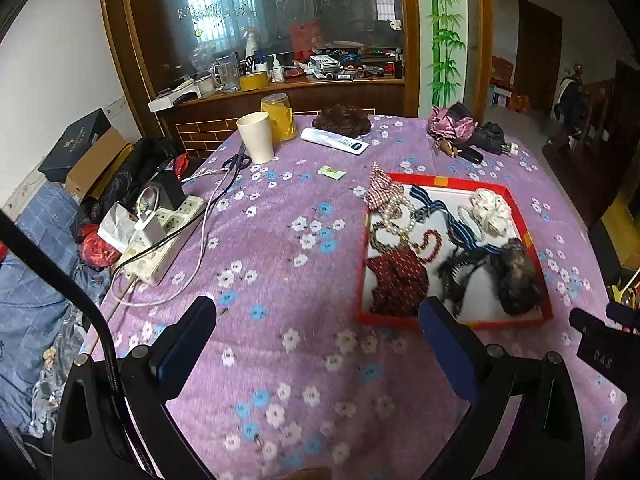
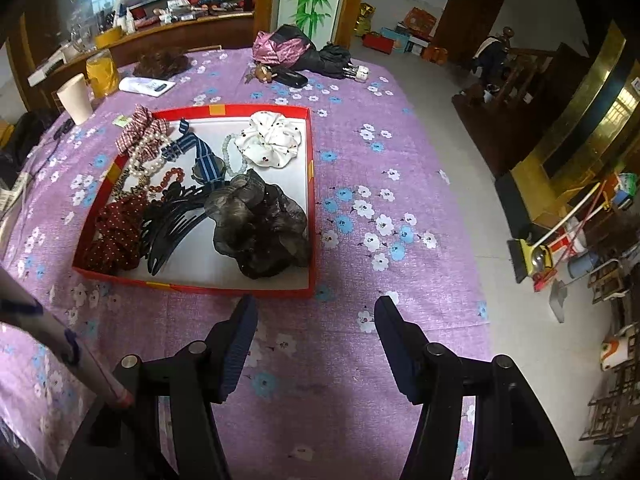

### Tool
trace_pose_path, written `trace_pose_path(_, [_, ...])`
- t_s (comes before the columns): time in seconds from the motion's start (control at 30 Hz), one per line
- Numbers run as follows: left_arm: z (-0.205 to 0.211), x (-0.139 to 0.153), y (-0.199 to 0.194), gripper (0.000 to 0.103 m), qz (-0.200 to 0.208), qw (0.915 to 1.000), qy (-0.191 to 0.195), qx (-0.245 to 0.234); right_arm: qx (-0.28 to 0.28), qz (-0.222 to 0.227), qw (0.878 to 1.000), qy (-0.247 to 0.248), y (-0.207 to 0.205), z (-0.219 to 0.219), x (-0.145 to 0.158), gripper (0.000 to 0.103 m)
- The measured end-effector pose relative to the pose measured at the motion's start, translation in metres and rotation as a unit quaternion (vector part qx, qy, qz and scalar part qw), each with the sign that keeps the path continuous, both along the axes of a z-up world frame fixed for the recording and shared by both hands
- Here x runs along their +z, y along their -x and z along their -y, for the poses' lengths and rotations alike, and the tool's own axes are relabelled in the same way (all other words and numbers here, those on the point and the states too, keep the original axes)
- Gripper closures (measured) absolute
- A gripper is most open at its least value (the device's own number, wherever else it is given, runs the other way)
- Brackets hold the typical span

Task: Organize jewelry

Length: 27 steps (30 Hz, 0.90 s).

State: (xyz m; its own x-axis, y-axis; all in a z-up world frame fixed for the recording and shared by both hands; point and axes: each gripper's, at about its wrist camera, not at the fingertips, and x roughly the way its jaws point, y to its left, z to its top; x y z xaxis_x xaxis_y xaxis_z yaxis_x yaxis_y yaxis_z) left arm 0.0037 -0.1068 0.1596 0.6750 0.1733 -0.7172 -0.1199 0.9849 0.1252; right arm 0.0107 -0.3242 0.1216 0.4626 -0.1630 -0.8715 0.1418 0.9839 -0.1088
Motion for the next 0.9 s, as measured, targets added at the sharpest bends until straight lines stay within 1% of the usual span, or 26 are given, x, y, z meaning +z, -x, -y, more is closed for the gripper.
trace_pose_path(0.13, [0.017, 0.008, 0.016, 0.002, 0.008, 0.9998, -0.019, 0.004, 0.013, 0.017, 1.000, -0.017, 0.008, 0.008, 0.004, 0.036])
trace_pose_path(0.27, [0.028, 0.015, 0.027, 0.002, 0.005, 0.9995, -0.031, 0.007, 0.017, 0.016, 0.999, -0.037, 0.009, 0.015, 0.000, 0.036])
trace_pose_path(0.43, [0.031, 0.034, 0.035, 0.002, 0.010, 0.9990, -0.042, 0.013, 0.010, 0.027, 0.997, -0.075, 0.007, 0.023, 0.005, 0.036])
trace_pose_path(0.57, [0.027, 0.051, 0.042, 0.002, 0.026, 0.9981, -0.049, 0.025, 0.014, 0.038, 0.995, -0.091, 0.007, 0.021, 0.010, 0.036])
trace_pose_path(0.77, [0.016, 0.055, 0.043, 0.002, 0.025, 0.9981, -0.045, 0.034, 0.019, 0.043, 0.994, -0.095, 0.006, 0.013, 0.011, 0.036])
trace_pose_path(0.9, [0.010, 0.051, 0.040, 0.002, 0.019, 0.9986, -0.034, 0.035, 0.022, 0.043, 0.995, -0.084, 0.007, 0.008, 0.011, 0.036])
